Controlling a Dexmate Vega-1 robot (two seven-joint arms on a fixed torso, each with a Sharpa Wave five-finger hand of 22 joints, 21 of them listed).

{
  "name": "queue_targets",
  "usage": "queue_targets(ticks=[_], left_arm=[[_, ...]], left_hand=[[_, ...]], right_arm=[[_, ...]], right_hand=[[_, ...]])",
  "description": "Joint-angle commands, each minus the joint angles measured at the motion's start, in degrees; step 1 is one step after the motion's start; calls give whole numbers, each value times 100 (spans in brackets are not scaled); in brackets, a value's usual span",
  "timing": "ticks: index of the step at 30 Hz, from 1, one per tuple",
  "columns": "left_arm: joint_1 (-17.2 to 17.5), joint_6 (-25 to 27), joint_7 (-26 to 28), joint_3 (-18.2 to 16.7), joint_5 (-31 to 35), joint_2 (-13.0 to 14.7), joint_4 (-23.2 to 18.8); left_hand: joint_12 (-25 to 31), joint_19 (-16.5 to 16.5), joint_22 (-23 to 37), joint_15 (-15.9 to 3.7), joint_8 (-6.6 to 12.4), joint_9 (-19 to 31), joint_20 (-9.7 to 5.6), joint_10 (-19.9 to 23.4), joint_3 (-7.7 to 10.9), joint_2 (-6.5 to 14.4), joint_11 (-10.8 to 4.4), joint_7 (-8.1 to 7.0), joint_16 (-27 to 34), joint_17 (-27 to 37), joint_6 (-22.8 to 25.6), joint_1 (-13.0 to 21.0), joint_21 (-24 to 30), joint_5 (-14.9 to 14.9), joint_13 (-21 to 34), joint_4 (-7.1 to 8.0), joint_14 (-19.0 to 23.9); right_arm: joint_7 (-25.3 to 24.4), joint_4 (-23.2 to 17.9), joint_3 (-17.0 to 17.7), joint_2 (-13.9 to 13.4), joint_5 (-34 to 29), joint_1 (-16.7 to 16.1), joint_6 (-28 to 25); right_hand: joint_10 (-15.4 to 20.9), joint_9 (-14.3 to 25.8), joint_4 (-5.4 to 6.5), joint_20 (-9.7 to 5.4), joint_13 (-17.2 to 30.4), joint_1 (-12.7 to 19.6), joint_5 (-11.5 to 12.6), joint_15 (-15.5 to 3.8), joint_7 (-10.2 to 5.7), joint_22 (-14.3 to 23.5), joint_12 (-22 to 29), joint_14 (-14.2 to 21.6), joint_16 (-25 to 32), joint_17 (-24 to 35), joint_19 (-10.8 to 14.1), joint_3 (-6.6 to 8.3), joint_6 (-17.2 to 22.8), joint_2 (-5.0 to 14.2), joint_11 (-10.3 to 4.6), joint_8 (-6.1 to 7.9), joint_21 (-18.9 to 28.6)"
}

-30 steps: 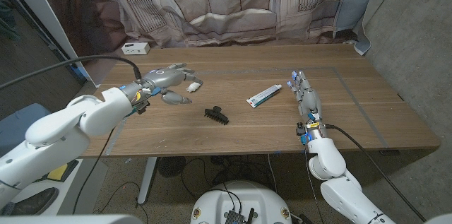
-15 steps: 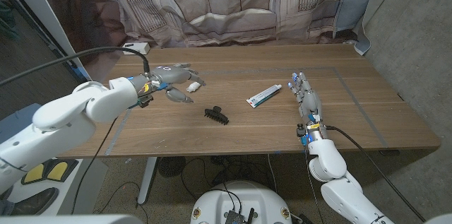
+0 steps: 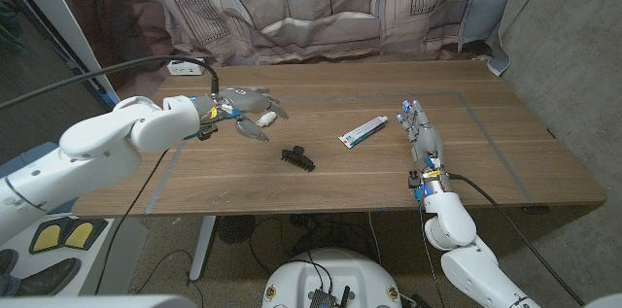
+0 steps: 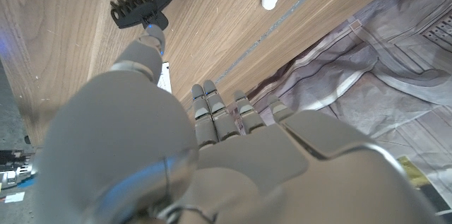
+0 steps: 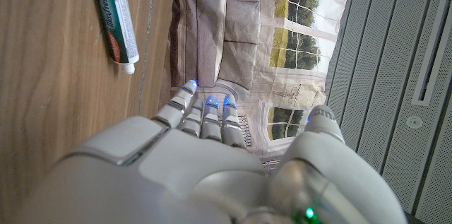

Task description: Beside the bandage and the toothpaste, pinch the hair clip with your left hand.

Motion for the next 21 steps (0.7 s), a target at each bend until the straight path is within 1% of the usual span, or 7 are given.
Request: queue_targets(ticks=[1, 7, 10, 12, 15, 16, 21], left_arm=[[-892, -70, -379, 895, 60, 236, 133], [-1202, -269, -521, 1211, 147, 252, 202], [-1304, -322, -594, 1333, 211, 241, 213], [-1353, -372, -617, 1395, 237, 232, 228], [-1386, -412, -604, 1452, 325, 232, 224], [-1384, -428, -585, 1454, 337, 237, 223], [-1372, -447, -509, 1479, 488, 246, 194]], left_hand=[[-34, -101, 13, -112, -48, 27, 78, -143, -48, 24, 46, 61, -32, 13, -170, -24, -21, -10, 42, 43, -134], [-71, -135, 14, -66, -77, 28, 108, -338, -87, 24, 65, 94, -31, 16, -373, -74, -9, -9, 67, 61, -245], [-85, -155, 15, -8, -97, 28, 125, -473, -114, 23, 138, 138, -32, 18, -549, -109, -4, -6, 84, 70, -322], [-77, -157, 15, 3, -110, 28, 160, -508, -126, 25, 126, 152, -28, 19, -655, -124, 1, -5, 92, 74, -351], [-70, -185, 16, 9, -94, 28, 174, -522, -143, 19, 118, 153, -22, 20, -656, -150, -7, -1, 98, 85, -356], [-57, -187, 16, 13, -82, 28, 174, -518, -168, 2, 57, 154, -16, 21, -659, -187, -4, 4, 105, 100, -361], [-57, -192, 17, 27, -87, 28, 171, -574, -207, -19, 90, 155, -7, 22, -728, -242, 1, 17, 115, 122, -367]], right_arm=[[-23, 23, -2, 29, -7, 39, -20], [-58, -7, 5, 27, -42, 36, -44], [-48, -7, 7, 12, -59, 37, -39], [-59, -17, 9, 8, -64, 35, -60], [-54, -17, 9, -1, -65, 31, -62], [-64, -24, 11, 7, -58, 26, -66], [-90, -44, 19, 4, -96, 6, -61]], right_hand=[[39, 16, -29, 52, 8, 17, -12, 42, -12, 12, 11, 32, 23, 12, 9, 15, 49, -5, 14, 12, 11], [38, 16, -30, 53, 9, 13, -13, 49, -16, 12, 9, 43, 27, 13, 9, 14, 52, -3, 6, 11, 12], [45, 16, -31, 57, 9, 12, -14, 49, -15, 12, 11, 46, 28, 14, 6, 14, 50, -2, 6, 9, 11], [45, 16, -32, 57, 9, 12, -14, 51, -15, 12, 10, 45, 28, 14, 6, 14, 50, -2, 10, 9, 12], [45, 16, -33, 60, 9, 12, -14, 54, -17, 12, 9, 46, 28, 14, 3, 14, 50, -1, 9, 7, 11], [48, 16, -34, 59, 9, 12, -14, 60, -18, 12, 10, 47, 28, 14, 3, 14, 51, 0, 11, 7, 11], [44, 16, -36, 60, 10, 11, -14, 60, -18, 12, 6, 47, 27, 14, -3, 15, 50, 1, -4, 6, 9]])
